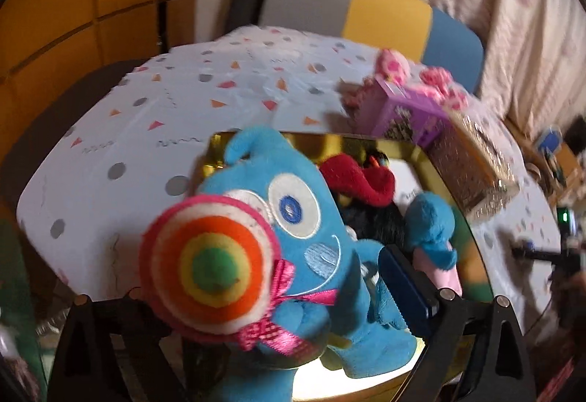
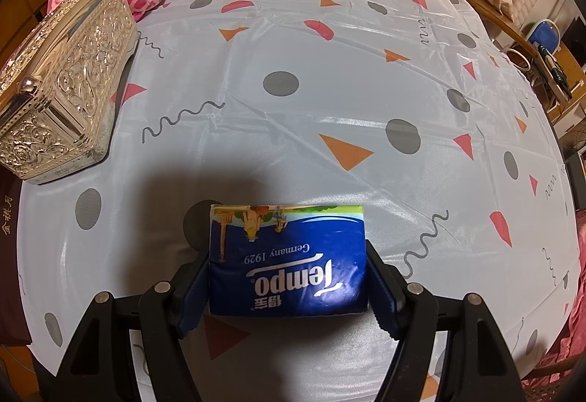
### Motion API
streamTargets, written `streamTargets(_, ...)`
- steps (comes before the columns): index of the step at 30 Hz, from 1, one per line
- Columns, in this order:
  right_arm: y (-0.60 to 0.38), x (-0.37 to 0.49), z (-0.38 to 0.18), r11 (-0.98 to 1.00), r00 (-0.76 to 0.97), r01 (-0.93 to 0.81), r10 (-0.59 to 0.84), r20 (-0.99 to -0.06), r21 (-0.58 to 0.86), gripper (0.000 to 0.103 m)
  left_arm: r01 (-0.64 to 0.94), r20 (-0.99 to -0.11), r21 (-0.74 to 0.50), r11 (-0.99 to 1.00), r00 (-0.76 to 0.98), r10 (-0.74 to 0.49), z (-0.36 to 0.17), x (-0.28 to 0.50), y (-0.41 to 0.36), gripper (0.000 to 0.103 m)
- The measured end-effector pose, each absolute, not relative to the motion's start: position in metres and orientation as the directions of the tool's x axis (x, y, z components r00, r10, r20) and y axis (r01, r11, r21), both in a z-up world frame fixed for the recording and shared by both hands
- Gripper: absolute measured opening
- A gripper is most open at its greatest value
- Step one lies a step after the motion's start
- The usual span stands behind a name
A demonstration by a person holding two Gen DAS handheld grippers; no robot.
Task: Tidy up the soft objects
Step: 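Carry the blue plush monster over the gold tray with the left tool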
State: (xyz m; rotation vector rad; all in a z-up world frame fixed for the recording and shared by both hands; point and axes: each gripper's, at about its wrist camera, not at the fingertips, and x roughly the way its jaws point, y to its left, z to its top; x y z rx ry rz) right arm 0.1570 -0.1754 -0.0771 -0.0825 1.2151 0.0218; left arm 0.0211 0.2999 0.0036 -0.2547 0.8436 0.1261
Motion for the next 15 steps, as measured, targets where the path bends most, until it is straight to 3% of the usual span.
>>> streamTargets(1, -0.175, 0.157, -0.077, 0.997, 0.349, -0.062, -0.028, -0.937, -0.053, 0.074, -0.233, -0.743, -0.175, 0.956, 0.669, 0.027, 0.005, 0.018, 0.301, 0.093)
streamTargets(4, -0.176, 0.157, -0.077, 0.996, 0.349, -0.064, -0.028, -0.937, -0.054, 0.074, -0.317, -0.704, -0.201, 0.927, 0.705, 0.089, 0.006, 0.013, 0.305, 0.070)
streamTargets(10, -0.177, 0.157, -0.078, 0.996, 0.349, -0.069, -0.031, -0.936, -0.059, 0.074, -0.317, -0.697, -0.162, 0.934, 0.707, 0.119, -0.004, 0.034, 0.287, 0.070)
streamTargets(15, -0.176, 0.157, -0.077, 0.996, 0.350, -0.068, -0.031, -0.936, -0.059, 0.074, -0.333, -0.696, -0.110, 0.936, 0.698, 0.166, -0.007, 0.053, 0.279, 0.077)
